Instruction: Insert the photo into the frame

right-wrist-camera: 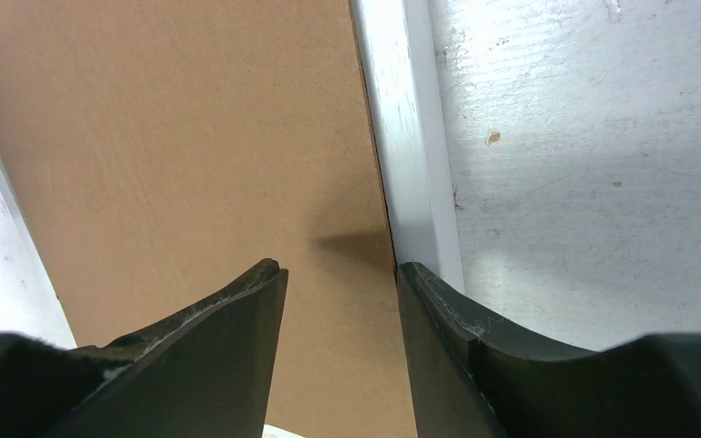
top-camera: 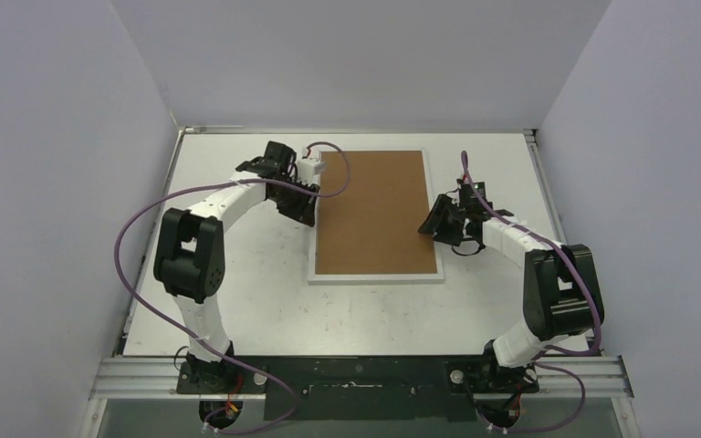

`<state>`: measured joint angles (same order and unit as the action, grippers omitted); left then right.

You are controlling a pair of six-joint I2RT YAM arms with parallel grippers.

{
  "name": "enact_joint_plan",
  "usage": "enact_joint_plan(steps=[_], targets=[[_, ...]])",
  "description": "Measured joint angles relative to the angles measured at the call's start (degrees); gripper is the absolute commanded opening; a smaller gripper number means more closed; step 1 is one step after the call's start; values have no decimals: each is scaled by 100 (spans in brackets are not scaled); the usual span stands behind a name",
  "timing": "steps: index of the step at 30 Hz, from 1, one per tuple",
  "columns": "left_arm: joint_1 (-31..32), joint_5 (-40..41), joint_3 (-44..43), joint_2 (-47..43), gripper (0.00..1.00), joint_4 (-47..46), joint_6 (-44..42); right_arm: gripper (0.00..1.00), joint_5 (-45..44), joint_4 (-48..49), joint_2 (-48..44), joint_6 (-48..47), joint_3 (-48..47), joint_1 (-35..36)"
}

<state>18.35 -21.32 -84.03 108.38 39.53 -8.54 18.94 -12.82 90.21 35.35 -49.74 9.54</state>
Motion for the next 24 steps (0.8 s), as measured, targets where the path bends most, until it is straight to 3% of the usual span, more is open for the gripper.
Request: enact_joint_plan(steps=[8, 24], targets=[[-26, -164, 1010, 20, 40, -734, 717, 48, 160, 79, 2, 35, 48, -74], [-94, -424, 1043, 304, 36, -1272, 1211, 46, 385, 361, 2, 269, 177, -127]])
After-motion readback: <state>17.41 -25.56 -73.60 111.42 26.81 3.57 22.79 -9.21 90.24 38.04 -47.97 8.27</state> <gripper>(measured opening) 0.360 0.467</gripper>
